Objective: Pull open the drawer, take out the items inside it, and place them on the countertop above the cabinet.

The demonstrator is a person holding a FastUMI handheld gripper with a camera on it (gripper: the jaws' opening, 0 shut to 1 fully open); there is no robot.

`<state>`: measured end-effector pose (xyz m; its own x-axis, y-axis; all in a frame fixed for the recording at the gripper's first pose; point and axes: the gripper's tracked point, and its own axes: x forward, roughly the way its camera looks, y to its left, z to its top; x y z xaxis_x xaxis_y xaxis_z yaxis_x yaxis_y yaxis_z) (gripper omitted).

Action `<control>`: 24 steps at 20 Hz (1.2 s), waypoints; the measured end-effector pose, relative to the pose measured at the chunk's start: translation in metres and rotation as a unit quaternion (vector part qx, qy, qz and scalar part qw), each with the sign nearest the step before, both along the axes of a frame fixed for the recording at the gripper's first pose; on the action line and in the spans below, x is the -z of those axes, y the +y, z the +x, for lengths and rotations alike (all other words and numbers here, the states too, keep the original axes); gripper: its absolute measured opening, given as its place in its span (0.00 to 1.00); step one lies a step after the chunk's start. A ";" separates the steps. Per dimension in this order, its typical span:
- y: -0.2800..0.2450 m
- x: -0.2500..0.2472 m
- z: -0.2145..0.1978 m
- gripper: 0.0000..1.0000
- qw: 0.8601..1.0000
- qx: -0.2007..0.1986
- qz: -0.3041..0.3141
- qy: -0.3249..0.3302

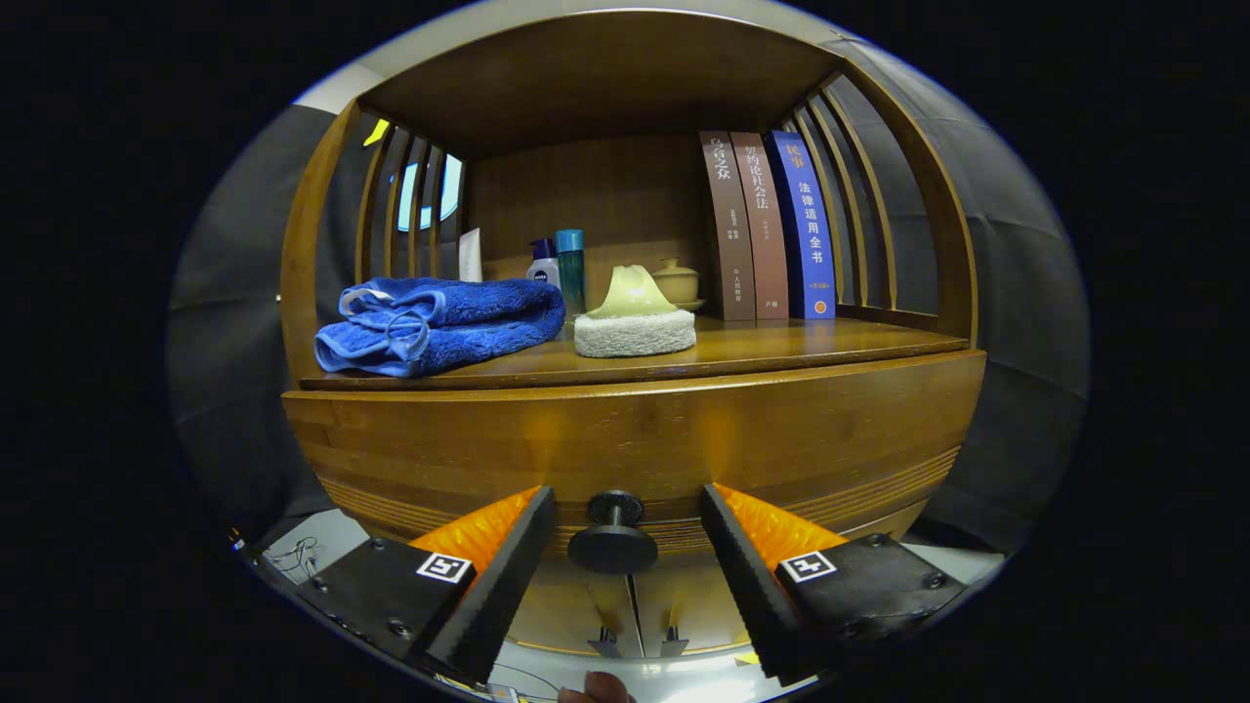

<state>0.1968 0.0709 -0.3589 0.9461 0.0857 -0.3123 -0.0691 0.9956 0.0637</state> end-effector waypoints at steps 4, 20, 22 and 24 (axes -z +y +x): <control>-0.002 0.003 0.002 0.97 1.000 0.005 0.015 -0.004; -0.003 -0.092 -0.067 1.00 0.998 -0.004 0.005 -0.058; -0.003 -0.125 -0.083 1.00 0.997 -0.010 -0.009 -0.075; -0.006 -0.156 -0.095 1.00 0.996 -0.014 -0.019 -0.089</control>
<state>0.1020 0.0654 -0.2033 0.9842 0.1041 -0.1430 -0.1038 0.9946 0.0095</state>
